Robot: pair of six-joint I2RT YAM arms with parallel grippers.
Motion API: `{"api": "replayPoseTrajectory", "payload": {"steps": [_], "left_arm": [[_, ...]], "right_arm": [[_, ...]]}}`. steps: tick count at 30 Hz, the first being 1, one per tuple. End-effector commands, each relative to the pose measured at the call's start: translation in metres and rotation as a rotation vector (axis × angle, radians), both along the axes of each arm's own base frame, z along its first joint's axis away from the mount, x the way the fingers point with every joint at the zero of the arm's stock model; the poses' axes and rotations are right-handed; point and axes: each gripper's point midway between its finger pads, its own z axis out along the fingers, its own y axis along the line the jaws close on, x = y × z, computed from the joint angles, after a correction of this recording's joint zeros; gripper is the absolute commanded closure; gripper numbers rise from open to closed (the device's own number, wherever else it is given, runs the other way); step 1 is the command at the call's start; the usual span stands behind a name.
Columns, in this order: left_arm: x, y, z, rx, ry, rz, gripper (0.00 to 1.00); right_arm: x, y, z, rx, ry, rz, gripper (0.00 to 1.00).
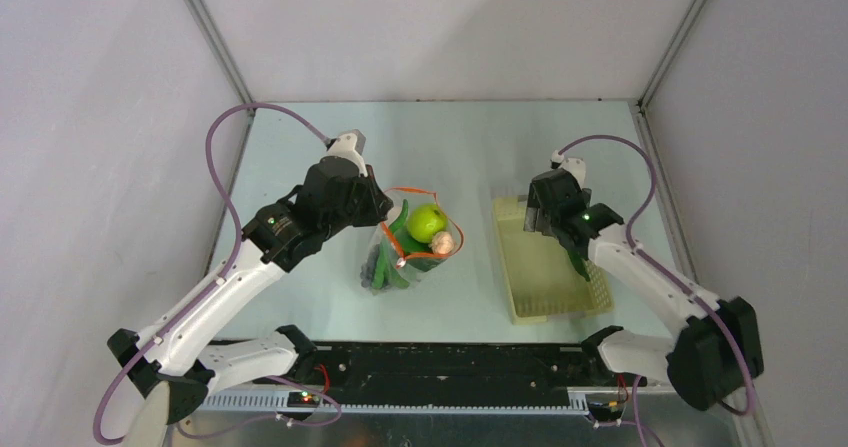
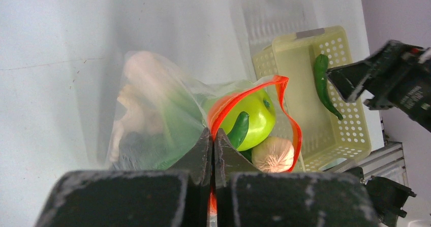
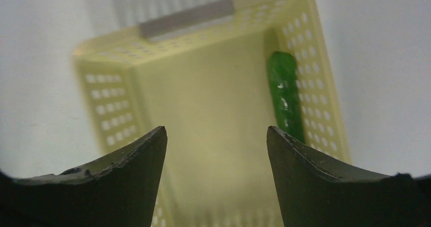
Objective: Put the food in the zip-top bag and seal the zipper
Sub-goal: Pick up the fake vegetable from the bin.
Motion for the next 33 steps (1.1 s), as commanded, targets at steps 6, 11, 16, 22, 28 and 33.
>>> {"api": "replayPoseTrajectory", "payload": {"steps": [6,11,16,22,28,33], "left_arm": [[0.004,-0.002,0.027,-0.082,-0.078,0.009,0.99],[0.005,-0.003,0.026,-0.083,-0.076,0.008,0.99],[0.005,-0.004,0.026,-0.082,-0.073,0.004,0.99],[0.005,-0.003,0.026,-0.081,-0.076,0.007,0.99],[0.005,-0.004,0.027,-0.082,-0.075,0.003,0.99],[0.004,-0.003,0.029,-0.086,-0.079,0.002,0.99]], "right_arm": [[0.013,-0.052,-0.058,-0.325,0.17,-0.112,0.31],[0.014,-0.067,-0.066,-0.433,0.191,-0.155,0.34],[0.018,-0.068,-0.072,-0.451,0.192,-0.165,0.39],[0.024,-0.066,-0.087,-0.46,0.204,-0.164,0.42],[0.031,-0.065,-0.091,-0.46,0.191,-0.163,0.49],[0.031,-0.069,-0.097,-0.459,0.21,-0.171,0.52]]}}
